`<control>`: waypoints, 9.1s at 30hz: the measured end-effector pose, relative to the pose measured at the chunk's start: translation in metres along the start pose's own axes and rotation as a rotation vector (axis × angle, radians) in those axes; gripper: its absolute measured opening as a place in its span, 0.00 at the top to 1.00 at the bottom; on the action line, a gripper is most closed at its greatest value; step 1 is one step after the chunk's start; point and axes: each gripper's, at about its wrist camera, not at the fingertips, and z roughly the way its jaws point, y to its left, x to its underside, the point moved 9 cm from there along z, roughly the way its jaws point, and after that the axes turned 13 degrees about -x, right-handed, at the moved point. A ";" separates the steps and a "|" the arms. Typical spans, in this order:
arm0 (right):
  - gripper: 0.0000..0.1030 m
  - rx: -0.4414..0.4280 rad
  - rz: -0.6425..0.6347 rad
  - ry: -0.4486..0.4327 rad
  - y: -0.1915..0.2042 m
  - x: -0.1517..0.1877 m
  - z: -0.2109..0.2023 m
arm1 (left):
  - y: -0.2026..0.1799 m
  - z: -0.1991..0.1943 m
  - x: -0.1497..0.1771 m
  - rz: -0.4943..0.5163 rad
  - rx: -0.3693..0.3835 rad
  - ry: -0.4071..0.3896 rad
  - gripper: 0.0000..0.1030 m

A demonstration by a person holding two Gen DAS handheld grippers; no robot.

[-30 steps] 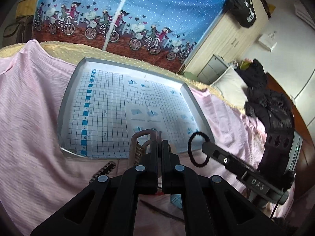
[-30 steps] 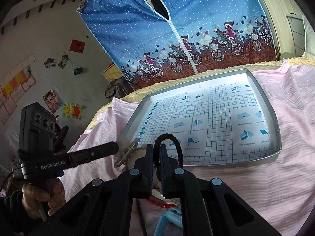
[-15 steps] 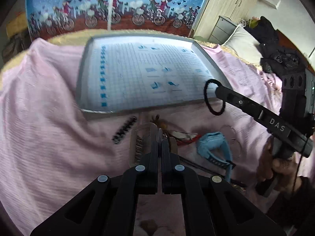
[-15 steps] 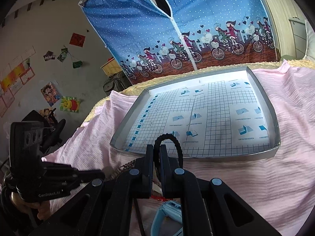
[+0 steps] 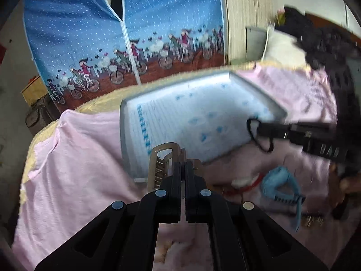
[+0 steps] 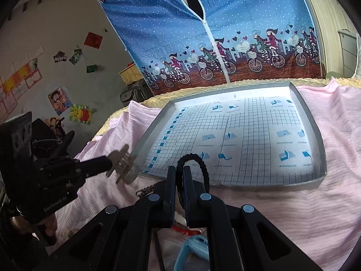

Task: Organize jewelry
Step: 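Carry the hair tie and clip into the lit tray and open both tools, then withdraw both tools from the tray back toward the jewelry, then grasp the blue watch with the right tool while the left tool grasps the yellow-bead hair tie, then carry the watch and yellow-bead hair tie into the tray and open both tools, then withdraw both tools from the tray back toward the remaining jewelry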

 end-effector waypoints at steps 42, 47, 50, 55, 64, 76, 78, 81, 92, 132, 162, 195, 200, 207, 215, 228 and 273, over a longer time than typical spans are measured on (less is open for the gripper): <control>0.00 0.285 -0.248 -0.212 0.080 0.008 -0.135 | 0.009 -0.143 -0.008 -0.319 -0.012 -0.235 0.01; 0.00 0.307 -0.236 -0.196 0.096 0.043 -0.158 | -0.012 -0.171 0.023 -0.276 -0.017 -0.226 0.02; 0.00 0.313 -0.184 -0.167 0.098 0.064 -0.168 | -0.019 -0.183 0.041 -0.265 -0.033 -0.209 0.01; 0.00 0.331 -0.071 -0.086 0.090 0.102 -0.176 | -0.034 -0.181 0.067 -0.259 -0.009 -0.119 0.02; 0.00 0.318 0.036 -0.011 0.074 0.123 -0.172 | -0.051 -0.154 0.089 -0.218 0.013 0.044 0.02; 0.05 0.257 0.181 0.093 0.026 0.116 -0.145 | -0.035 -0.103 0.080 -0.165 0.062 0.213 0.04; 0.15 0.245 0.207 0.109 0.016 0.115 -0.137 | -0.033 -0.090 0.079 -0.171 0.091 0.251 0.08; 0.26 0.198 0.260 0.139 0.005 0.115 -0.123 | -0.031 -0.066 0.081 -0.228 0.161 0.335 0.27; 0.31 0.161 0.111 0.240 0.007 0.099 -0.061 | -0.019 -0.015 0.057 -0.322 0.216 0.373 0.48; 0.52 0.227 -0.015 0.254 -0.013 0.098 -0.010 | -0.016 -0.001 0.027 -0.284 0.203 0.217 1.00; 0.57 0.177 -0.049 -0.026 -0.002 0.044 -0.055 | -0.023 -0.029 -0.009 -0.257 0.225 0.021 1.00; 0.56 0.355 0.077 -0.065 -0.133 -0.006 -0.029 | -0.051 0.108 -0.052 -0.286 0.250 0.127 1.00; 0.52 0.358 0.075 -0.045 -0.131 -0.006 -0.029 | -0.050 0.113 -0.043 -0.301 0.243 0.173 0.99; 0.38 0.373 0.026 -0.058 -0.116 -0.015 -0.040 | -0.031 0.087 -0.048 -0.347 0.179 0.145 0.49; 0.02 0.361 -0.062 -0.176 -0.063 -0.032 -0.088 | 0.007 0.006 -0.071 -0.393 0.090 -0.063 0.01; 0.00 0.328 -0.273 -0.283 0.057 -0.005 -0.166 | -0.002 -0.150 -0.025 -0.274 -0.108 -0.333 0.01; 0.04 0.233 0.236 0.257 -0.046 0.103 -0.128 | -0.088 -0.110 0.088 -0.225 0.277 0.241 0.03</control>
